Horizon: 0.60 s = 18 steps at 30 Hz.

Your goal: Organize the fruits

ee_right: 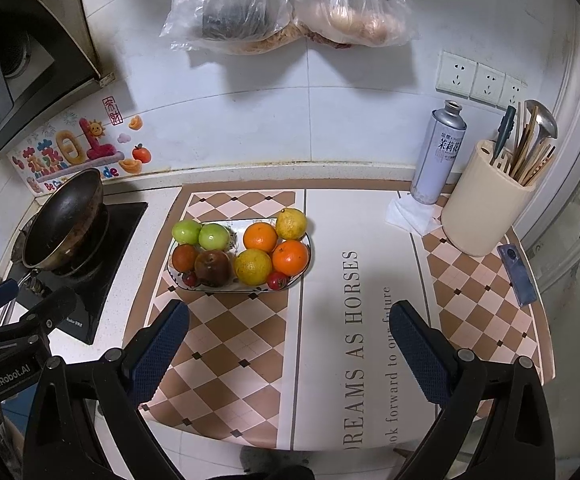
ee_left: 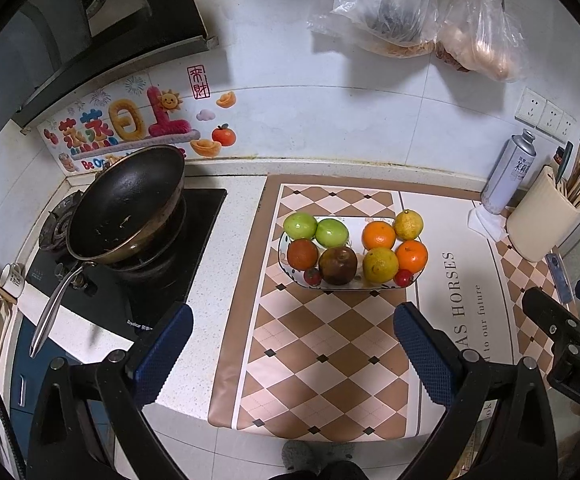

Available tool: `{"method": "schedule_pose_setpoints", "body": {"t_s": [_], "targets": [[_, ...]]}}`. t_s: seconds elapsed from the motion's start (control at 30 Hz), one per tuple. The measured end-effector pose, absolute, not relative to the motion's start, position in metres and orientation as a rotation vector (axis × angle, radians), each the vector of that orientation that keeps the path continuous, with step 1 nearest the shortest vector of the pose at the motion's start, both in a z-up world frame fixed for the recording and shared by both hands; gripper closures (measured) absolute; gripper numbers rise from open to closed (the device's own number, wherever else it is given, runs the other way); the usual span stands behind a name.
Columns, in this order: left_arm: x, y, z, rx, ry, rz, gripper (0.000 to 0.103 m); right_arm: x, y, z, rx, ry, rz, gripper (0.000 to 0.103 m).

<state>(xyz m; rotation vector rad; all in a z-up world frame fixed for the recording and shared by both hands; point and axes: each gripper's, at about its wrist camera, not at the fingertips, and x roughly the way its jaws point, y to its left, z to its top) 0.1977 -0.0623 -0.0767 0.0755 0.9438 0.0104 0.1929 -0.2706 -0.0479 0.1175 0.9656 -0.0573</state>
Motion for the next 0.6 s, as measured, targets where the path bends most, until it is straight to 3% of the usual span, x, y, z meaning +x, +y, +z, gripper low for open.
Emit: {"method": "schedule_pose_setpoints", "body": {"t_s": [0.6], "targets": [[0.1923,-0.0631,-0.0738,0.073,0.944,0.01,0.0,0.1942,-0.2752,-0.0424,0.108,0.961,-0.054,0.001]]}}
